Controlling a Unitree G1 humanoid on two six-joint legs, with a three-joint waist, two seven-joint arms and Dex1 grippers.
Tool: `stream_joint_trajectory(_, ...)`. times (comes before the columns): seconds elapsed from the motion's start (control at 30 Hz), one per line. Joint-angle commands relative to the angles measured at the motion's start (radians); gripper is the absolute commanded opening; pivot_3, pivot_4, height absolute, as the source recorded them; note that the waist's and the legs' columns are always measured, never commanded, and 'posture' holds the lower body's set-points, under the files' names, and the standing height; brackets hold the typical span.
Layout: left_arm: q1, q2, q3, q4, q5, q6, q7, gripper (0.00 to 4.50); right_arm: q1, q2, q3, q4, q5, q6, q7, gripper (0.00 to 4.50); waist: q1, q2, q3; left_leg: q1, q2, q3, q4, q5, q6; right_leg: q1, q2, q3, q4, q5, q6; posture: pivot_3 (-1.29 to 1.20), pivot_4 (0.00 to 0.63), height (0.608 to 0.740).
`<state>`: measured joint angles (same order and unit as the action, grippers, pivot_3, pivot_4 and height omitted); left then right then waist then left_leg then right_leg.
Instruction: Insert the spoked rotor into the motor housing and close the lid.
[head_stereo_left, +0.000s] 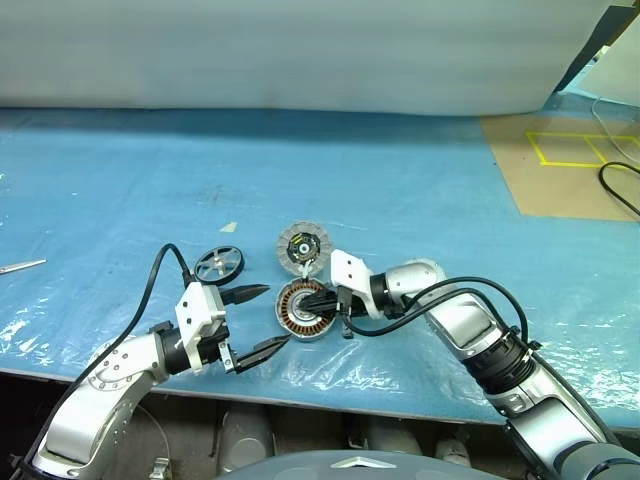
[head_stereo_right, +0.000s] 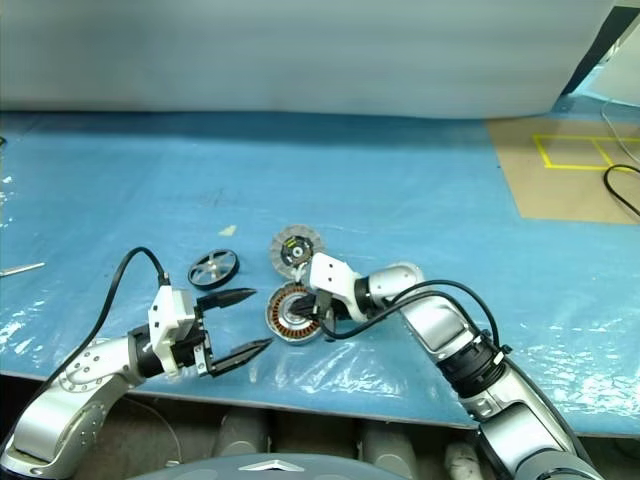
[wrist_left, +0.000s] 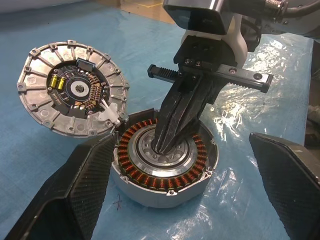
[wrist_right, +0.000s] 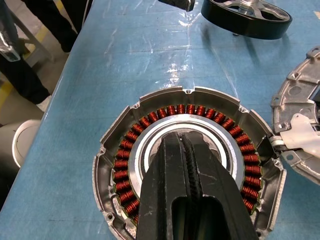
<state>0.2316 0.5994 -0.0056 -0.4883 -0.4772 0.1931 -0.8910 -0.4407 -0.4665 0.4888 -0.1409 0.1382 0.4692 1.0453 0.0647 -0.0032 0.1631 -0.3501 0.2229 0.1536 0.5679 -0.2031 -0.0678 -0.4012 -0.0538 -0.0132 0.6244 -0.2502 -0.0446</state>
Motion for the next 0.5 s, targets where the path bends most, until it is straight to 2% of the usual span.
stream_joint_trajectory(0.03, -0.003, 0.006, 0.014, -0.026, -0.002, -0.023, -0.009, 4.50, 0.020, -0.019, 0.033, 0.022, -0.039, -0.037, 0.009, 0.02, 0.000, 0.000, 0.000, 0.000, 0.000, 0.000, 0.000, 0.000, 0.000, 0.000, 0.000, 0.000, 0.000, 0.000, 0.000, 0.00, 0.150, 0.740)
stream_joint_trajectory(0.33, 0.005, 0.000, 0.012, -0.013, 0.003, -0.041, -0.011, 4.50, 0.029, -0.039, 0.114, 0.134, -0.186, -0.242, -0.015, 0.02, -0.001, 0.000, -0.005, 0.003, 0.000, 0.000, 0.000, 0.000, 0.000, 0.004, 0.000, 0.000, 0.000, 0.000, 0.000, 0.00, 0.150, 0.740)
stream_joint_trajectory(0.5, 0.008, -0.003, 0.010, -0.004, 0.005, -0.050, -0.010, 4.50, 0.025, -0.042, 0.133, 0.192, -0.245, -0.305, -0.033, 0.02, -0.001, -0.001, -0.010, 0.009, 0.000, 0.000, 0.000, -0.002, 0.003, 0.013, 0.000, 0.000, -0.001, 0.000, 0.000, 0.00, 0.150, 0.740)
